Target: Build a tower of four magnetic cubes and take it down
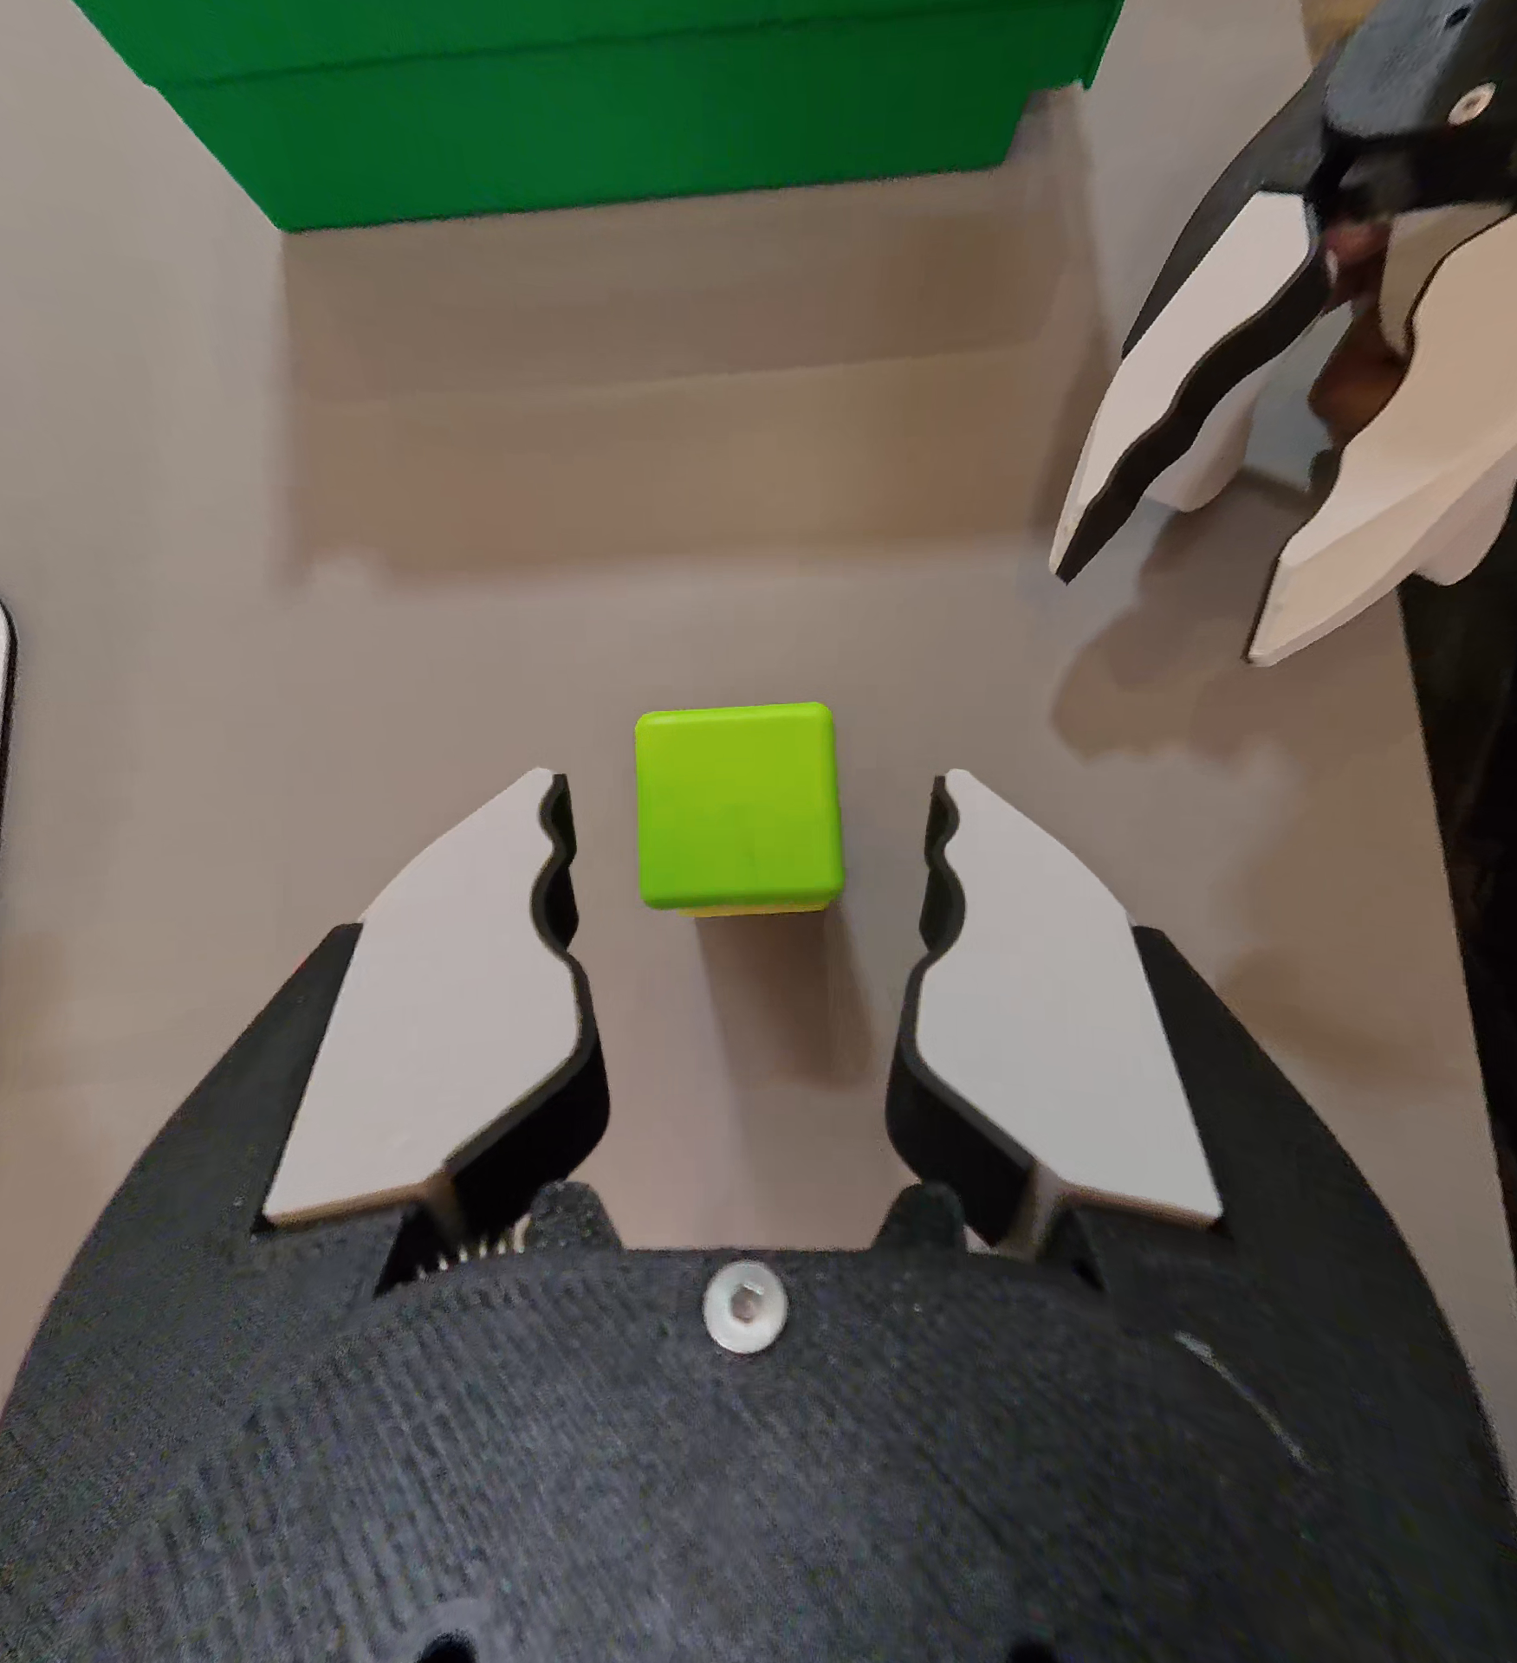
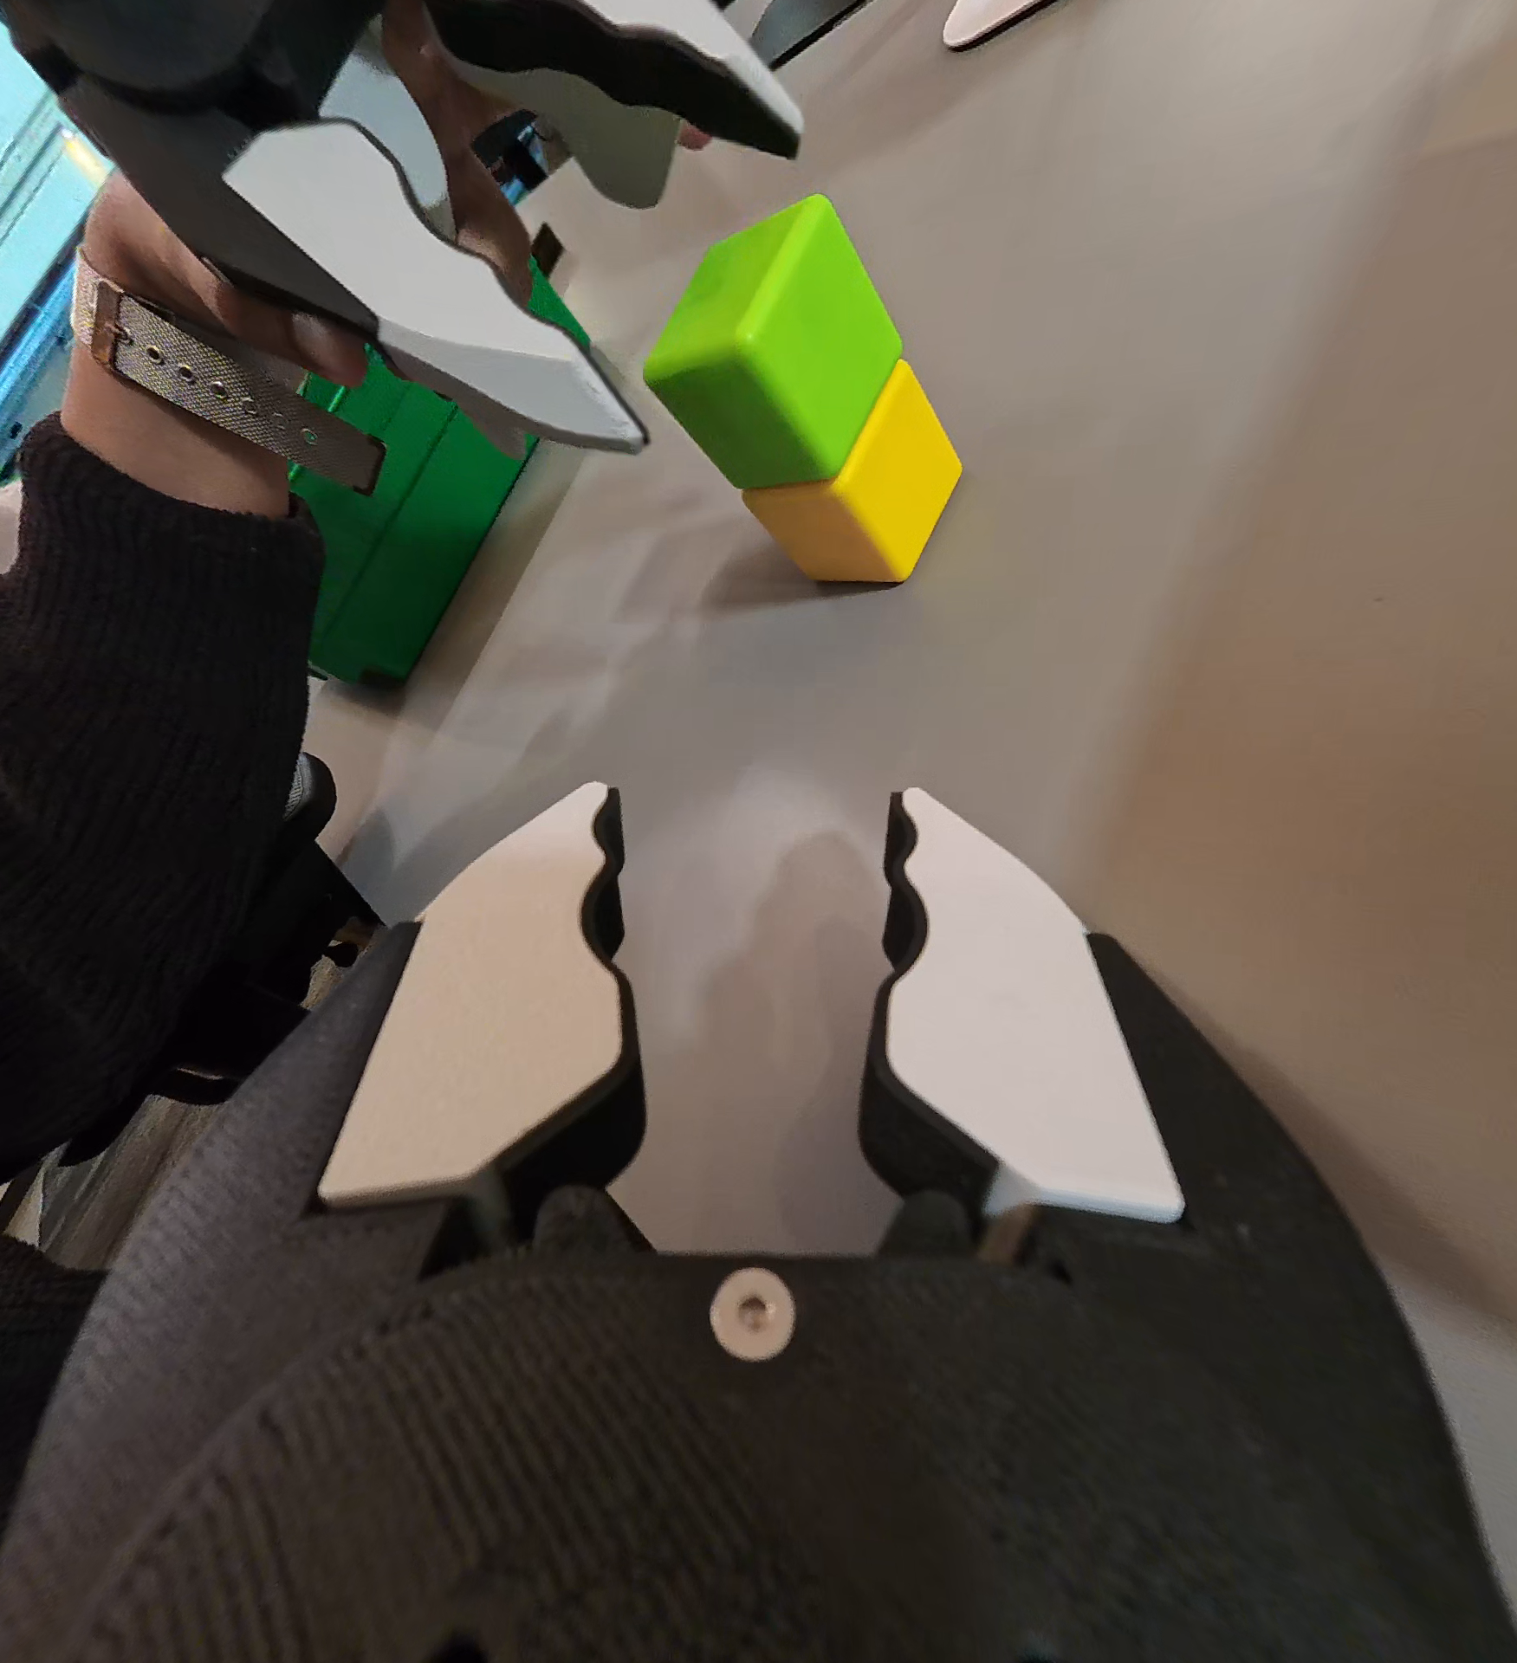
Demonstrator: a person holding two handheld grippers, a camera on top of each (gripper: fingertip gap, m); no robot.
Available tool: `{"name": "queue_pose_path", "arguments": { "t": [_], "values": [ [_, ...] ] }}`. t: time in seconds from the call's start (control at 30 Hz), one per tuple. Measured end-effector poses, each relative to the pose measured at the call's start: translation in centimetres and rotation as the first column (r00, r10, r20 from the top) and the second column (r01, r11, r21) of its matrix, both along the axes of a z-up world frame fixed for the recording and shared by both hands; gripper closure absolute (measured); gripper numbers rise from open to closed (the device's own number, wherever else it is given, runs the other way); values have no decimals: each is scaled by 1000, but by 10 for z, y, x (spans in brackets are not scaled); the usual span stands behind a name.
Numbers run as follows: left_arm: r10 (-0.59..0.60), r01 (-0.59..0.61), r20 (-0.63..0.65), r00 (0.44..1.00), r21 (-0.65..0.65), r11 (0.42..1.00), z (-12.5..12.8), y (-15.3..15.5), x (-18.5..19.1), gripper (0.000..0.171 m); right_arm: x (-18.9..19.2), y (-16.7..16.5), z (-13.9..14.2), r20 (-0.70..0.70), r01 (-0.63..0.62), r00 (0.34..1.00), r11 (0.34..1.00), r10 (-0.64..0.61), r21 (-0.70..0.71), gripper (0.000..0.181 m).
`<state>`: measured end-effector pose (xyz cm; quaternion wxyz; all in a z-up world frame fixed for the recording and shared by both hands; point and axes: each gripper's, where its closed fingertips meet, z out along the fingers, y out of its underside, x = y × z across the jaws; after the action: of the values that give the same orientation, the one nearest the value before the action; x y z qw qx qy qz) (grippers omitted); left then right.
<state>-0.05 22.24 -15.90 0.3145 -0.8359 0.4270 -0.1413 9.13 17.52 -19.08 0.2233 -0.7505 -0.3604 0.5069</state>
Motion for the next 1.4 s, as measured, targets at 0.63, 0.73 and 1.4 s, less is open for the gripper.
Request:
{"name": "queue_pose_path", "arguments": {
  "t": [0.63, 0.73, 1.4],
  "values": [
    [114, -113, 27, 993, -6, 994, -52, -9, -14, 98, -9, -5, 1, -4, -36, 999, 999, 36, -1, 124],
    [117, -117, 16, 993, -20, 993, -57, -10, -15, 99, -9, -4, 1, -7, -35, 999, 999, 35, -4, 124],
    [130, -131, -27, 991, -22, 991, -72, -8, -19, 118, -20, 41, 34, -135, 105, 988, 972, -78, 211, 181]
  ]
}}
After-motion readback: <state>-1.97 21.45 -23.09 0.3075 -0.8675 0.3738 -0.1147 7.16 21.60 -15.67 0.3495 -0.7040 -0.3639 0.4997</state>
